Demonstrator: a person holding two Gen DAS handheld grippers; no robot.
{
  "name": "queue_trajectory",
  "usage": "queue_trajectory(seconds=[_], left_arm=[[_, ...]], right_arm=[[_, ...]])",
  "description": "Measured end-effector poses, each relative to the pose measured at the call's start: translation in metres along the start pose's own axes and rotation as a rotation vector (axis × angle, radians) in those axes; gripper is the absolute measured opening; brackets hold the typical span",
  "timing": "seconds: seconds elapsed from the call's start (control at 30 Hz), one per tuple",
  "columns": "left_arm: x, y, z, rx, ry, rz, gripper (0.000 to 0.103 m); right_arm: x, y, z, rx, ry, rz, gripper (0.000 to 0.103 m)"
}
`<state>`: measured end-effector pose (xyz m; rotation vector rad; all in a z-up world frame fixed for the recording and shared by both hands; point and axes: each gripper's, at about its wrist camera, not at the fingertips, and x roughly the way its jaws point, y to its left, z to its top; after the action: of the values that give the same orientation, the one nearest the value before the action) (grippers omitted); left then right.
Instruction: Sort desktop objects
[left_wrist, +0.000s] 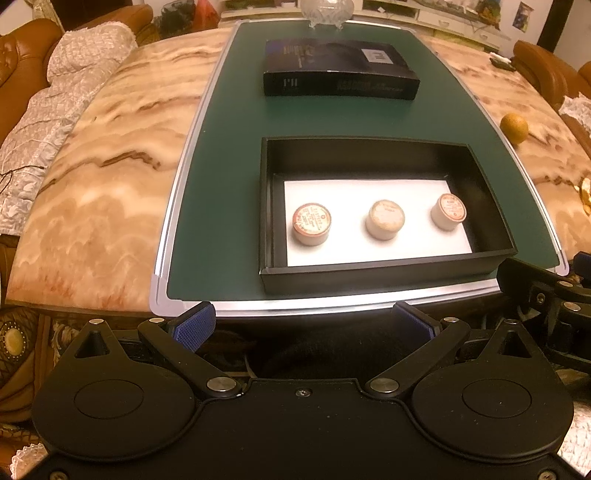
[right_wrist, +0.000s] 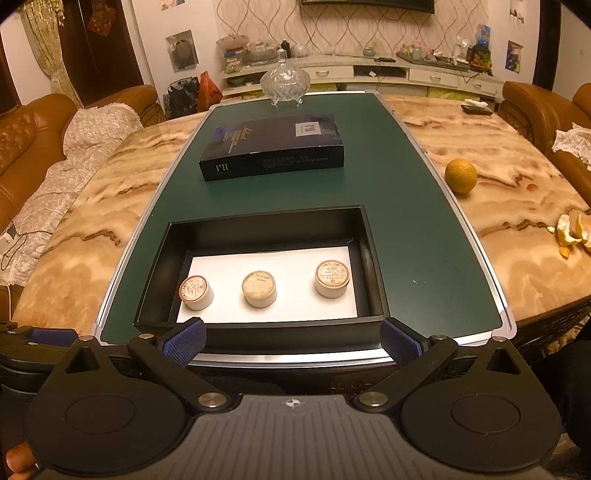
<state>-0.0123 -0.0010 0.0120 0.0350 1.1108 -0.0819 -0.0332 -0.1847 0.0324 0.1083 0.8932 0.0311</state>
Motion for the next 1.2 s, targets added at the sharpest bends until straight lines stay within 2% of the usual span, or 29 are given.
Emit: queue_trajectory(seconds=[0.77,0.9,1.1,1.2], left_arm=[[0.039,-0.001,0.024,-0.002,0.061,0.010,0.103],[0.050,0.002,0.033,-0.004,0.069,0.016,0.103],[0.066,0.010,0.061,-0.021,0.050,0.045,0.103],[0.077,0.016,0.083,-0.029,0.037,0.060,0.103]], right_arm=[[0.045,-0.016,0.017,0.008,0.044,0.008,0.103],[0.056,-0.021,0.023,0.007,0.042,0.034,0.103],[0.069,-0.026,0.047,-0.086,-0.038,0.034,0.103],[0.082,-0.031,0.064,-0.145,-0.027,0.050,0.103]])
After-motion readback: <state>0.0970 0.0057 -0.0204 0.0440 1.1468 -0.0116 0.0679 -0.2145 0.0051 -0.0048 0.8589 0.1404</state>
